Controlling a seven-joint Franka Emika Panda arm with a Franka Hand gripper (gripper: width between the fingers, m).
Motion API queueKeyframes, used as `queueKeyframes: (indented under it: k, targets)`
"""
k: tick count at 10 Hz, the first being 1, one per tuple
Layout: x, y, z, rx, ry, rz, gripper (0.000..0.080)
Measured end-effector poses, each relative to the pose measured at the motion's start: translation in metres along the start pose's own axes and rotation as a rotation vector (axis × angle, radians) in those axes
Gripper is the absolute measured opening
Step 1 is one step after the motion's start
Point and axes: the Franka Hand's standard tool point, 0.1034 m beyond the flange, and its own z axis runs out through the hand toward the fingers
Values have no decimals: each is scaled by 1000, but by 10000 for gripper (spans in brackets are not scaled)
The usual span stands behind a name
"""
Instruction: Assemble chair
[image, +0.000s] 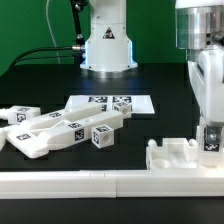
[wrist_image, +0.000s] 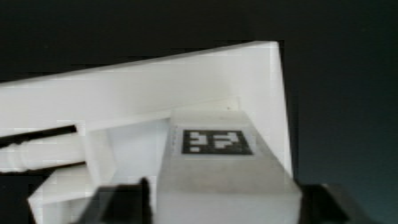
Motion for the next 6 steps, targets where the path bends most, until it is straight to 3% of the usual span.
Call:
queueKeyframes:
  k: [1, 2, 6]
  targets:
    - [-2, 0, 1, 10, 0, -190, 482]
    - [-2, 0, 2, 9, 0, -317, 618]
    - [-1, 0, 1, 5, 13, -605, 648]
